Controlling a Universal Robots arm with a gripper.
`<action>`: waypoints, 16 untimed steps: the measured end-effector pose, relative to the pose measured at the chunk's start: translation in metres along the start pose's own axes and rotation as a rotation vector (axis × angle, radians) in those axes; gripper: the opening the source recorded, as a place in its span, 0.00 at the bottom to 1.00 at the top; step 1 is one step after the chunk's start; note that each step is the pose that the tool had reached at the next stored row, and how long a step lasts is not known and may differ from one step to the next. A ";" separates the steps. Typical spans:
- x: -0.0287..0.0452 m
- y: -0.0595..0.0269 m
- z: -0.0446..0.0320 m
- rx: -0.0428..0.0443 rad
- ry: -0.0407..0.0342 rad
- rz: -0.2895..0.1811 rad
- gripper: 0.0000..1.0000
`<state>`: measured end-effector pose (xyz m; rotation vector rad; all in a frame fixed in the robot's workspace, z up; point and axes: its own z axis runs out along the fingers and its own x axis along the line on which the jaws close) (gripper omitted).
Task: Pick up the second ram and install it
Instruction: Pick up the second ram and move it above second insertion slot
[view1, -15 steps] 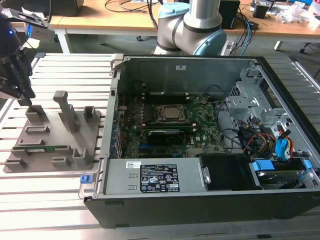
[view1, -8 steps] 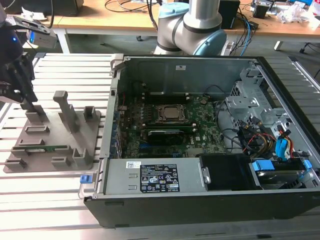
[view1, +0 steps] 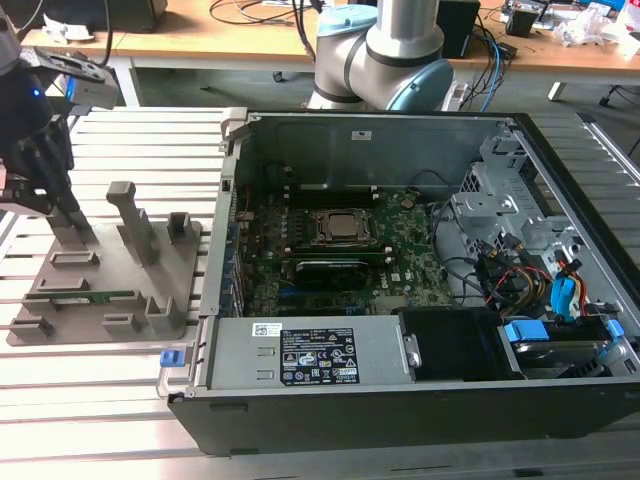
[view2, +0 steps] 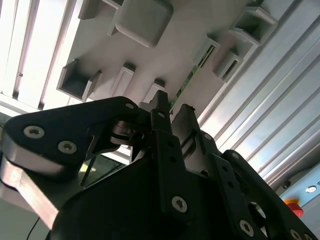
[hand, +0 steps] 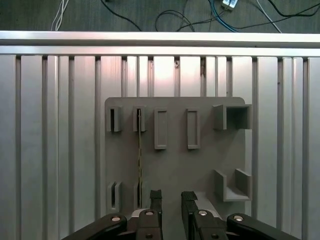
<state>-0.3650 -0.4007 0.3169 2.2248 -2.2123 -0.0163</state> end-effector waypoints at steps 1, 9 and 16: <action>0.0000 0.0000 0.0016 0.0001 0.0000 0.000 0.30; 0.0001 -0.0002 0.0142 0.0000 0.0000 0.000 0.30; 0.0002 -0.0003 0.0271 0.0000 0.0000 0.000 0.30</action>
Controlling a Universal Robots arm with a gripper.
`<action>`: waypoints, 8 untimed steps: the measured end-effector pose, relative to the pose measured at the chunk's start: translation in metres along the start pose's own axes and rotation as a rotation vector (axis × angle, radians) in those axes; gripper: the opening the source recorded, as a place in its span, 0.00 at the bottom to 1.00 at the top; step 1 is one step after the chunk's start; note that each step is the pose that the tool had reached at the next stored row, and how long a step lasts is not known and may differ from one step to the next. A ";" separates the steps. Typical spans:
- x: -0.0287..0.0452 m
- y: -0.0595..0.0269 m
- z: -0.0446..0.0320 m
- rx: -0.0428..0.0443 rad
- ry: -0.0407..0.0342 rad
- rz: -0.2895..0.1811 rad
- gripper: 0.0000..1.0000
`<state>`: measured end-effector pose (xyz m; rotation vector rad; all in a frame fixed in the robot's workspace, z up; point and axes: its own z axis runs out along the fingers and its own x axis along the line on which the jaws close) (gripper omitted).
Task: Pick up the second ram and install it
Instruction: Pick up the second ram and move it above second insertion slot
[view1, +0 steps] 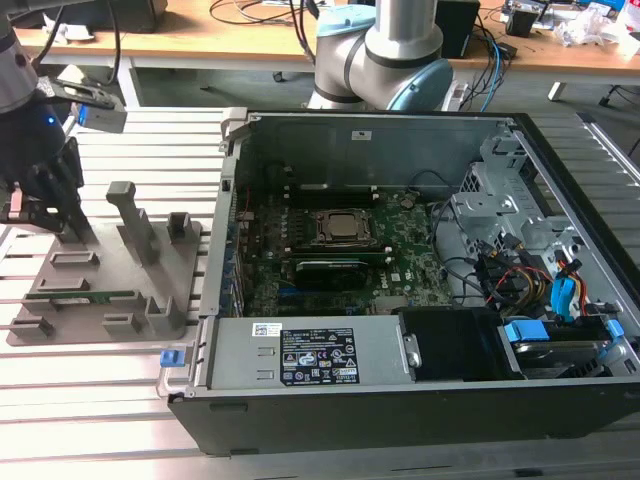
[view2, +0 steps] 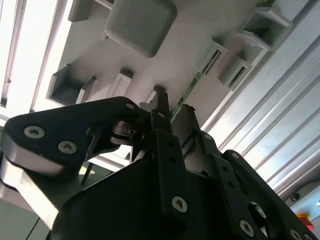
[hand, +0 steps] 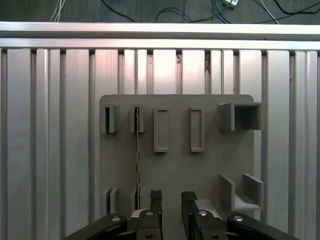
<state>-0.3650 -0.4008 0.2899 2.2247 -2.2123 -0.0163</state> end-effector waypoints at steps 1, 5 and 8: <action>0.0000 0.0000 0.0023 0.0000 0.0000 0.000 0.30; 0.0001 -0.0001 0.0094 0.0000 0.0000 0.000 0.30; 0.0002 -0.0002 0.0215 0.0000 0.0000 0.000 0.30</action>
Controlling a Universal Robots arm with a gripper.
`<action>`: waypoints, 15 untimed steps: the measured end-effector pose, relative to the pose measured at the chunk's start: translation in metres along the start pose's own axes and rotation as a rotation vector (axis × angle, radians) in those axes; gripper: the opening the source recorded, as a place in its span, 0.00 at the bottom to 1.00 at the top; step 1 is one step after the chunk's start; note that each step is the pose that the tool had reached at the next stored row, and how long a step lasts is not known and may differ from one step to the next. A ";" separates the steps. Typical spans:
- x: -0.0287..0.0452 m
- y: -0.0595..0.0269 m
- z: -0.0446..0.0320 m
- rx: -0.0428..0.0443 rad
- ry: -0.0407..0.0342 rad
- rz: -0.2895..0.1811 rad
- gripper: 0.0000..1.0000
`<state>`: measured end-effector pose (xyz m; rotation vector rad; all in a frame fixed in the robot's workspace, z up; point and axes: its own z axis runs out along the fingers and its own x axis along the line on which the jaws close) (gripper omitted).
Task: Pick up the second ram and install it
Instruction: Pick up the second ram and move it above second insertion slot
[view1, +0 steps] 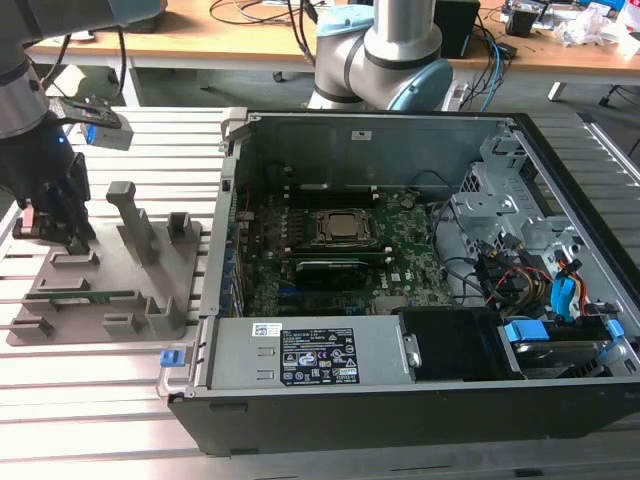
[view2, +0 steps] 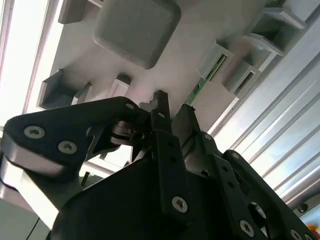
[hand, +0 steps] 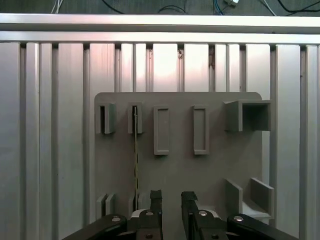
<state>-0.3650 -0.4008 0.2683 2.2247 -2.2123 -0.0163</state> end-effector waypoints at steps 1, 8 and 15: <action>0.0000 0.0000 0.0030 0.0000 0.0000 0.000 0.30; 0.0238 0.0023 0.0154 -0.0001 0.0001 0.000 0.30; 0.0411 0.0025 0.0435 0.0000 0.0020 -0.002 0.30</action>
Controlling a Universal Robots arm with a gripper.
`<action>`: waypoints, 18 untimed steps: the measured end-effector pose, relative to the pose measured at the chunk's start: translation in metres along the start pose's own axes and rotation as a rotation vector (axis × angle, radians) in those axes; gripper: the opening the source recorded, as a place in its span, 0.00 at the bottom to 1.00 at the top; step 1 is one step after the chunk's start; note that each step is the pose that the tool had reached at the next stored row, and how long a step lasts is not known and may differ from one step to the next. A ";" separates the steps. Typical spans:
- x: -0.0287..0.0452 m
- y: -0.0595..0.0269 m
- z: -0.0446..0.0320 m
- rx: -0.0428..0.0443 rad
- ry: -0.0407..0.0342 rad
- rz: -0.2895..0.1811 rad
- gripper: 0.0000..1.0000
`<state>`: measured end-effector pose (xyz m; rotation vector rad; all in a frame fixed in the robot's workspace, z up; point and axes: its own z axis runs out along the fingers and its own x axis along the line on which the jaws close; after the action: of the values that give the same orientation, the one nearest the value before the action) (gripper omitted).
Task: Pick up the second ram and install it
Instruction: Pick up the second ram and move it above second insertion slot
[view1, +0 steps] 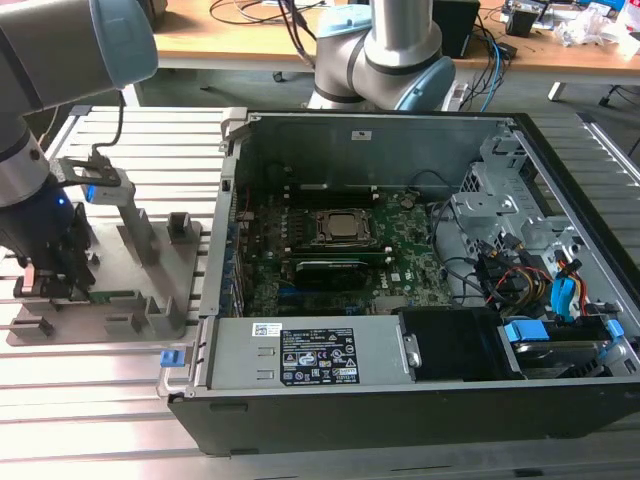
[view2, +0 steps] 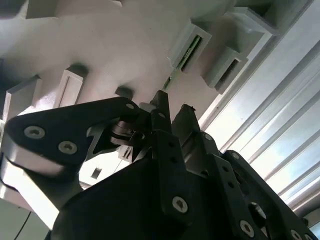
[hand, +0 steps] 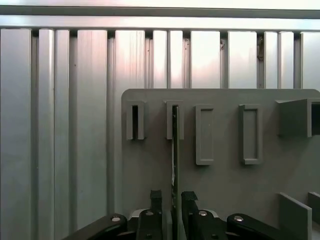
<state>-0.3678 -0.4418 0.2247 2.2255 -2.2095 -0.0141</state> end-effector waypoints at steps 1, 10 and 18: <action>0.0000 0.0000 0.0026 -0.0001 0.0004 0.000 0.30; -0.0074 0.0031 0.0250 -0.0003 0.0047 -0.001 0.30; -0.0074 0.0031 0.0252 -0.0001 0.0045 -0.001 0.14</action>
<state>-0.3711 -0.4343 0.1995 2.2242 -2.2062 -0.0091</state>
